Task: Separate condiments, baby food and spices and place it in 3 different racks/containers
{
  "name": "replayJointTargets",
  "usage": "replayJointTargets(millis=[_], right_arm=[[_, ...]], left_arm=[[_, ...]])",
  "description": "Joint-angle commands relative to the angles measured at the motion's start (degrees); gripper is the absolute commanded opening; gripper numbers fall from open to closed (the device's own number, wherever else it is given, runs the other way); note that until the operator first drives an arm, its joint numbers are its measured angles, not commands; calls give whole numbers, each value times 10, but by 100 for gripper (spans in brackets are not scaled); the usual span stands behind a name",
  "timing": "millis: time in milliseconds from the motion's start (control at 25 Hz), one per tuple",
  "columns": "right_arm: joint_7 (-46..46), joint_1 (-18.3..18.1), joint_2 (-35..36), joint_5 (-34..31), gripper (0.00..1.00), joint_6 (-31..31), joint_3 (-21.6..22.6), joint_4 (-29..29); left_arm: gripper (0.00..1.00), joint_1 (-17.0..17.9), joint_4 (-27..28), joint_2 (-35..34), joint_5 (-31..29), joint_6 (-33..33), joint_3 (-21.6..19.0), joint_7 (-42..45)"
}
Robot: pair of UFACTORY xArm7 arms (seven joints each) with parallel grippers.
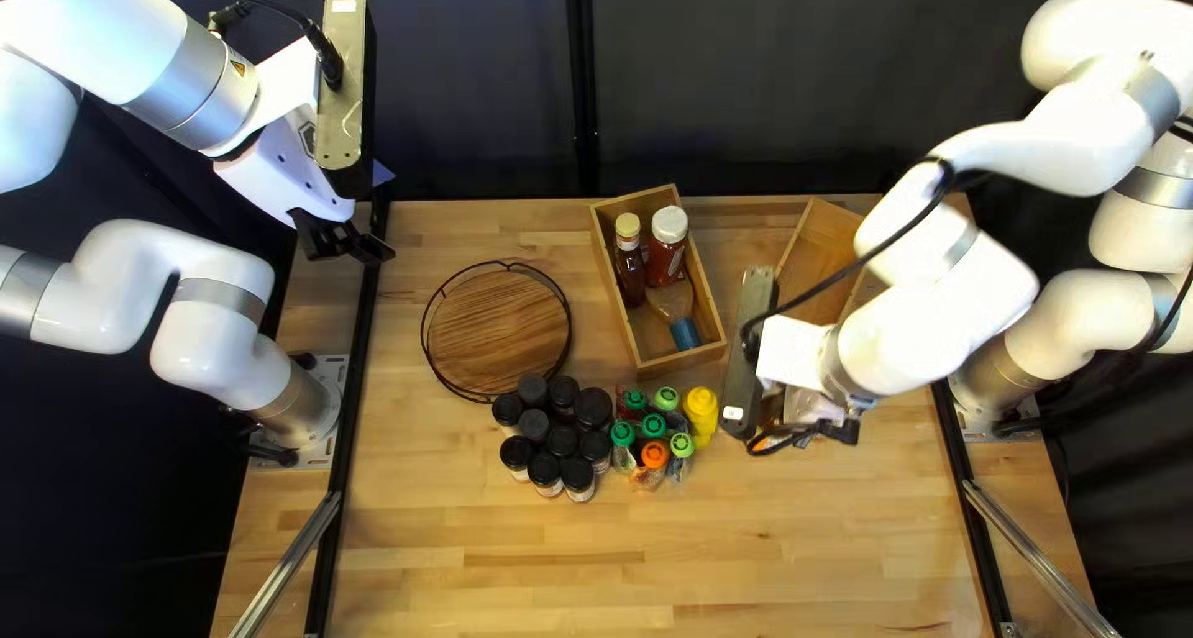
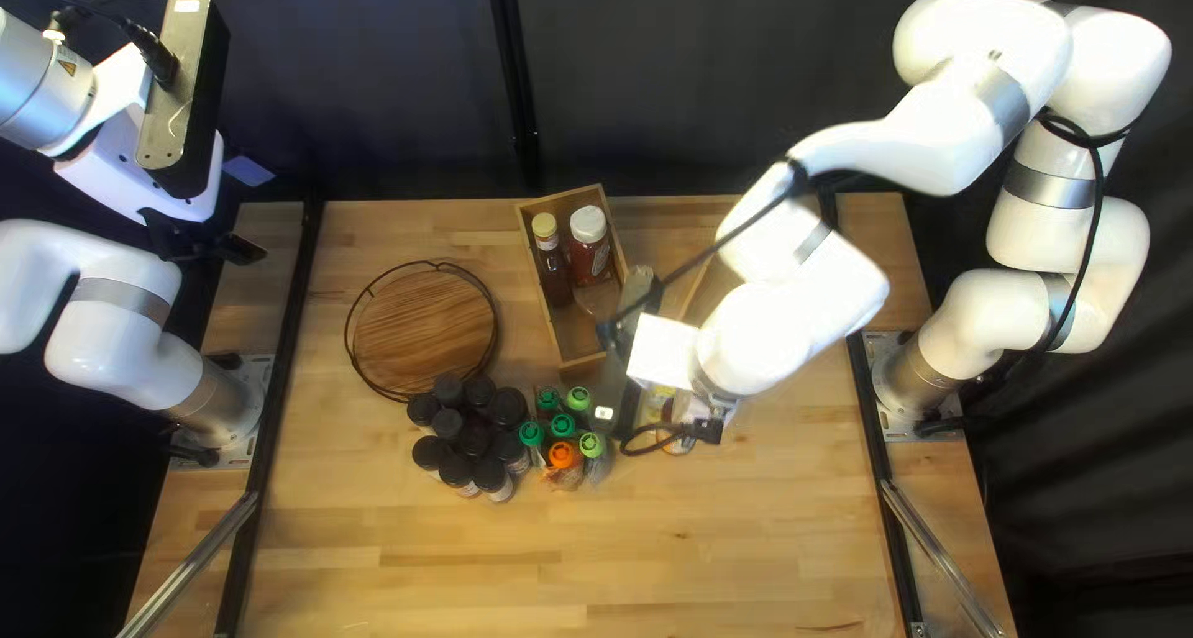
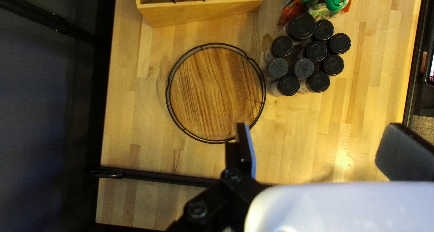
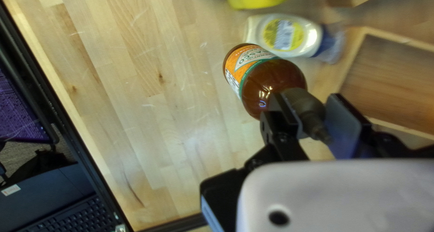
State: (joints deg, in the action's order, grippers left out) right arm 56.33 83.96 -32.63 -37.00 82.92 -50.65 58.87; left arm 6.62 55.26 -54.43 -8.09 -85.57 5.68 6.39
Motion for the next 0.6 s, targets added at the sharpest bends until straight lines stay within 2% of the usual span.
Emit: replayJointTargets(millis=[40, 200, 280, 440, 600], right_arm=[[-61, -13, -1, -15, 0, 74, 22, 79], [-122, -42, -26, -53, 0, 107, 23, 117], [-162, -48, -29, -69, 0, 112, 5, 146], [-259, -25, -10, -99, 0, 102, -81, 229], [-311, -6, -15, -131, 0, 71, -147, 266]], left_arm=[[100, 0, 0, 0, 0, 0, 0, 0], [100, 0, 0, 0, 0, 0, 0, 0], [100, 0, 0, 0, 0, 0, 0, 0], [100, 0, 0, 0, 0, 0, 0, 0], [100, 0, 0, 0, 0, 0, 0, 0]])
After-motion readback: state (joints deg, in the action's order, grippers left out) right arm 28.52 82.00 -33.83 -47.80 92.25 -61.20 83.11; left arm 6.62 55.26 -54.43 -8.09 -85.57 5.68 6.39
